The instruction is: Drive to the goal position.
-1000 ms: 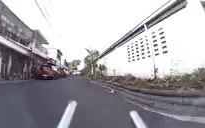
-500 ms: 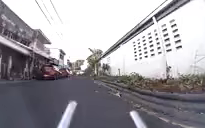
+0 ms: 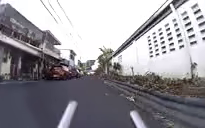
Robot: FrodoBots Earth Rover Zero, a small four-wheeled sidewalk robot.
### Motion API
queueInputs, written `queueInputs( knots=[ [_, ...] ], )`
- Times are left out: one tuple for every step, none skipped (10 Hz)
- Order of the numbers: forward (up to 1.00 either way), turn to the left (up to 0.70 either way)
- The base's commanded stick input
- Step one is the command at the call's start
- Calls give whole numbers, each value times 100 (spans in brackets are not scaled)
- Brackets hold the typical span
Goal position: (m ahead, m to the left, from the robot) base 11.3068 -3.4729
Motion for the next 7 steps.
queueInputs(
  knots=[
    [100,0],
    [100,0],
    [100,0],
    [100,0],
    [100,0],
    [100,0],
    [100,-18]
  ],
)
